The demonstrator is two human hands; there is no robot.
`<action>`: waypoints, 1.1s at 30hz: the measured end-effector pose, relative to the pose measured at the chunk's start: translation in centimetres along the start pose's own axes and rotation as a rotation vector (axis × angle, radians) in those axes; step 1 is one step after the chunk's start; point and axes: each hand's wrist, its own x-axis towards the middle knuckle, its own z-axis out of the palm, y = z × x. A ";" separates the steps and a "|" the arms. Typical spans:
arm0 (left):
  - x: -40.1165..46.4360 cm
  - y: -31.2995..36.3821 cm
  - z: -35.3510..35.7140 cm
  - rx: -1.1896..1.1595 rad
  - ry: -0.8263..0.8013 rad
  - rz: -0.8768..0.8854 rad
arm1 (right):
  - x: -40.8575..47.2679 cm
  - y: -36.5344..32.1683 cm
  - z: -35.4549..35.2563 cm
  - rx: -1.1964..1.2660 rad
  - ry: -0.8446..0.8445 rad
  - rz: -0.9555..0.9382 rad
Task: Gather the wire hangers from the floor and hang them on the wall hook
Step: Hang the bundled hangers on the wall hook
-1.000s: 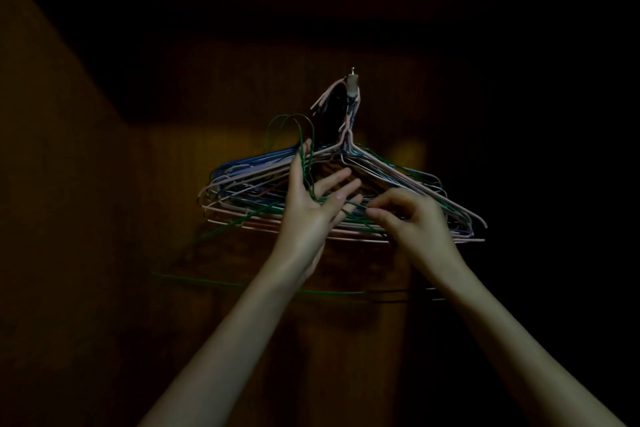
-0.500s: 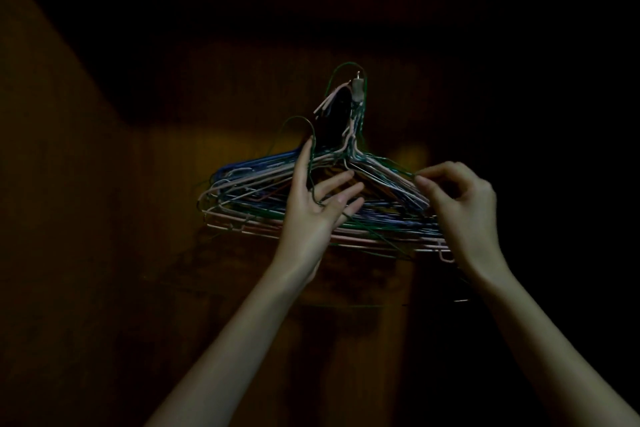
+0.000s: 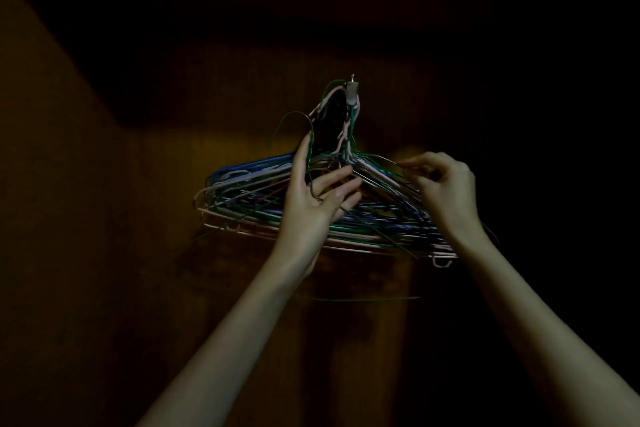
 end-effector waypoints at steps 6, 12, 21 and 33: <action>0.2 -0.2 -0.1 0.002 0.009 -0.009 | -0.4 0.4 -0.1 -0.126 -0.093 -0.017; -0.1 0.2 0.2 0.015 0.012 -0.012 | -1.6 0.2 -0.1 -0.257 -0.057 -0.044; -0.3 1.2 0.1 0.035 -0.002 0.005 | -3.2 0.2 -0.7 -0.336 -0.093 -0.014; -0.7 1.8 0.9 0.028 0.019 -0.002 | -7.8 -2.3 -0.9 -0.048 -0.167 -0.171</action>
